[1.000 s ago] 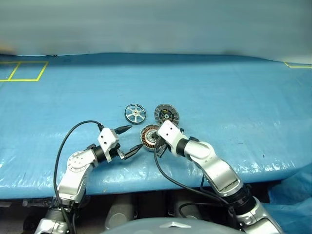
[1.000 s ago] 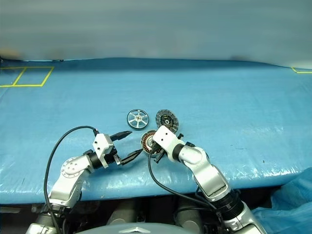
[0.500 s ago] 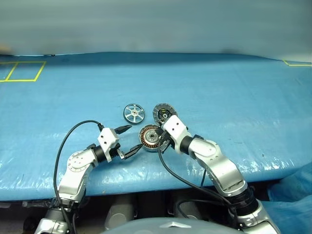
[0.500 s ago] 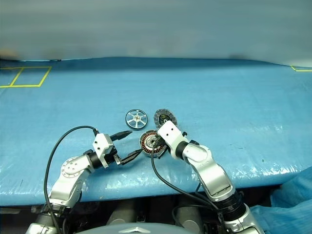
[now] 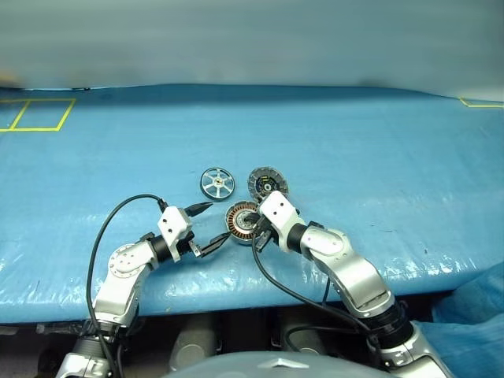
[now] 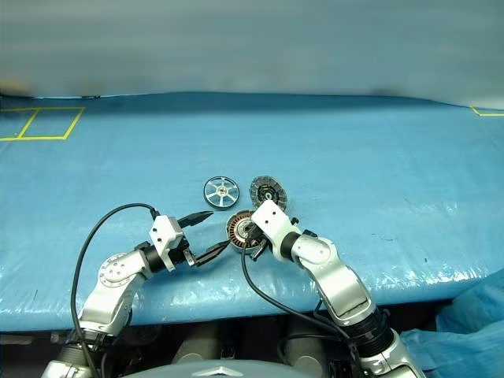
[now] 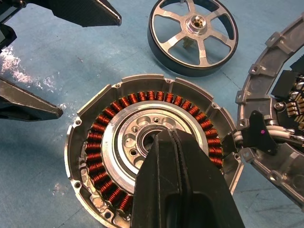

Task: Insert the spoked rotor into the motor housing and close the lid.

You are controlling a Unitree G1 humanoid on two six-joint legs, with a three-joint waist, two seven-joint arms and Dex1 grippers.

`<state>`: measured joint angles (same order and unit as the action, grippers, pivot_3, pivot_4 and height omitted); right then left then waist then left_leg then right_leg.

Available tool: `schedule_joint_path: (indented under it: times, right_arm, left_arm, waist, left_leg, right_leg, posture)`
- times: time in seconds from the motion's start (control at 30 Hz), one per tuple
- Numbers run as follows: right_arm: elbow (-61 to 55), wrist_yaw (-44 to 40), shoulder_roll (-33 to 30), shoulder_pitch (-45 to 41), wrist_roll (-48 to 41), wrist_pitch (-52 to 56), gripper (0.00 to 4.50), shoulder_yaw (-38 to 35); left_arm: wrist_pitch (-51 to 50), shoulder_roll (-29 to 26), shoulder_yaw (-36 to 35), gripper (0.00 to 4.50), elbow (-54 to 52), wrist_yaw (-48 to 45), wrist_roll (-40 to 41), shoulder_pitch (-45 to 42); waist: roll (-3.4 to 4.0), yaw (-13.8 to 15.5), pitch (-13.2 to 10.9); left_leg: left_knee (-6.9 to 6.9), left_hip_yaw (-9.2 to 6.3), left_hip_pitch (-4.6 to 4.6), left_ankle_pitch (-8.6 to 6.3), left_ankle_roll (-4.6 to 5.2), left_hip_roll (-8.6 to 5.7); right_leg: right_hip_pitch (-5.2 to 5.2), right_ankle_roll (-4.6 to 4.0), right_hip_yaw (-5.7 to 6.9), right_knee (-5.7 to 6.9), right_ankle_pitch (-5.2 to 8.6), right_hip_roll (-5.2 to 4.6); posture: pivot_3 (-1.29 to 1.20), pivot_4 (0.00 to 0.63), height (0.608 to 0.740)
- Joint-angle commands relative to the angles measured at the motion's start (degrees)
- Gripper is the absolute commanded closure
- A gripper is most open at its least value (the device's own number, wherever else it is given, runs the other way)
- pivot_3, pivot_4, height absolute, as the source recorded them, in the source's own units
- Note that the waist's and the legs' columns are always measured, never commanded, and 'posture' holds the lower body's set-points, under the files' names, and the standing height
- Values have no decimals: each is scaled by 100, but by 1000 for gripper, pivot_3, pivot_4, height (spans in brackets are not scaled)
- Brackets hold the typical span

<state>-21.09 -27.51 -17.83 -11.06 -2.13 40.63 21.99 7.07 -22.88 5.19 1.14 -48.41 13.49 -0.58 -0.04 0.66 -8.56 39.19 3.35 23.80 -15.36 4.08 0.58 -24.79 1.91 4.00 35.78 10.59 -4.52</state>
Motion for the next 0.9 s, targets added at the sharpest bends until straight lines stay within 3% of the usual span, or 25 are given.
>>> schedule_joint_path:
  times: [0.03, 0.53, 0.9]
  right_arm:
    - [19, -31, -59, 14, 26, 37, 4479, 56]
    - [233, 64, -285, -67, 324, 138, 4479, 316]
    - [-554, -249, -58, 107, -461, -216, 4479, -263]
  left_arm:
    - [119, -15, -13, 0, -168, 24, -8, 20]
    - [125, -27, -22, 0, -194, 24, 3, 61]
    - [-183, 185, -259, 0, -332, 158, 502, -60]
  waist:
    - [0, 1, 0]
    - [-2, 5, 1]
    - [-2, 8, -1]
  left_leg:
    - [0, 0, 0, 0, 0, 0]
    - [1, -1, -10, 0, -1, 0]
    - [1, -1, -2, 0, 0, 0]
  right_leg:
    - [0, 0, 0, 0, 0, 0]
    - [8, 0, 1, 0, 0, -4]
    - [5, 0, 1, -1, 0, -4]
  posture:
    - [0, 150, 740]
    - [0, 150, 740]
    - [0, 150, 740]
